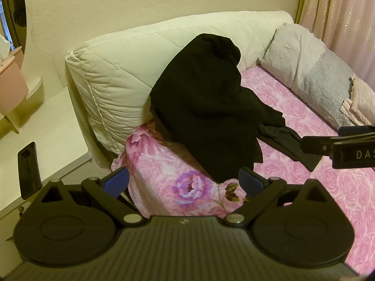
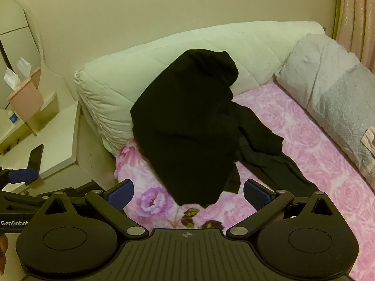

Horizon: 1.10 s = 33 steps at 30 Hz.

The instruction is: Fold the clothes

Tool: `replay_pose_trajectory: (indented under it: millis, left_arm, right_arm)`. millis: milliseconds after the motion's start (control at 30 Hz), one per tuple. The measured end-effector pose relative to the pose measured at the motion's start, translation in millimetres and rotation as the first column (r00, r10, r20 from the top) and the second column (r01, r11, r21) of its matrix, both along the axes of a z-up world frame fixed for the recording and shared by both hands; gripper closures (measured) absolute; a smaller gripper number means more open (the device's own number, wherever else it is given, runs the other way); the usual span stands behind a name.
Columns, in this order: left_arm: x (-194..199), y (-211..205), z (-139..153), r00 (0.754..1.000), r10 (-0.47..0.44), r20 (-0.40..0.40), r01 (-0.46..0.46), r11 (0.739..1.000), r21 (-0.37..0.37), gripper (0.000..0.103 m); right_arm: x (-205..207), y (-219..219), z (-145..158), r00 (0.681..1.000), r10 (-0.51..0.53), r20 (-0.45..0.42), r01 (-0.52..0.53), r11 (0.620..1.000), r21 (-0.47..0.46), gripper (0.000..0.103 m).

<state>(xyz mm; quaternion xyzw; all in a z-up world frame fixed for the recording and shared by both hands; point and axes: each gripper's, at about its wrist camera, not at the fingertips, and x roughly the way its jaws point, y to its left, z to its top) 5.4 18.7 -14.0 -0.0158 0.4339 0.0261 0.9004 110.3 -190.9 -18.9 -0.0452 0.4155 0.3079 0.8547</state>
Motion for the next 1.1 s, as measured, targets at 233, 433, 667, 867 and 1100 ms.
replay_pose_trajectory:
  millis: [233, 433, 667, 867, 1100]
  left_arm:
    - [-2, -10, -2, 1.000, 0.008, 0.001, -0.008, 1.000, 0.000, 0.005]
    - [-13, -17, -3, 1.000, 0.020, 0.010, -0.021, 1.000, 0.007, 0.005]
    - [-8, -10, -8, 0.999, 0.033, -0.009, -0.033, 0.999, 0.033, 0.005]
    - [54, 14, -20, 0.999, -0.054, 0.004, 0.054, 0.994, 0.096, 0.005]
    - [181, 17, -63, 0.970, -0.241, 0.030, 0.233, 0.958, 0.167, 0.005]
  right_arm:
    - [3, -5, -4, 1.000, 0.023, -0.008, -0.023, 1.000, -0.006, 0.001]
    - [1, -14, -8, 0.996, 0.083, -0.014, -0.083, 0.997, -0.005, 0.001]
    - [13, -20, -18, 0.995, 0.101, -0.018, -0.101, 0.995, -0.001, 0.001]
    - [63, 3, -26, 0.994, 0.110, 0.002, -0.110, 0.994, 0.018, 0.001]
    - [164, 68, -39, 0.993, 0.114, 0.032, -0.115, 0.993, 0.012, 0.001]
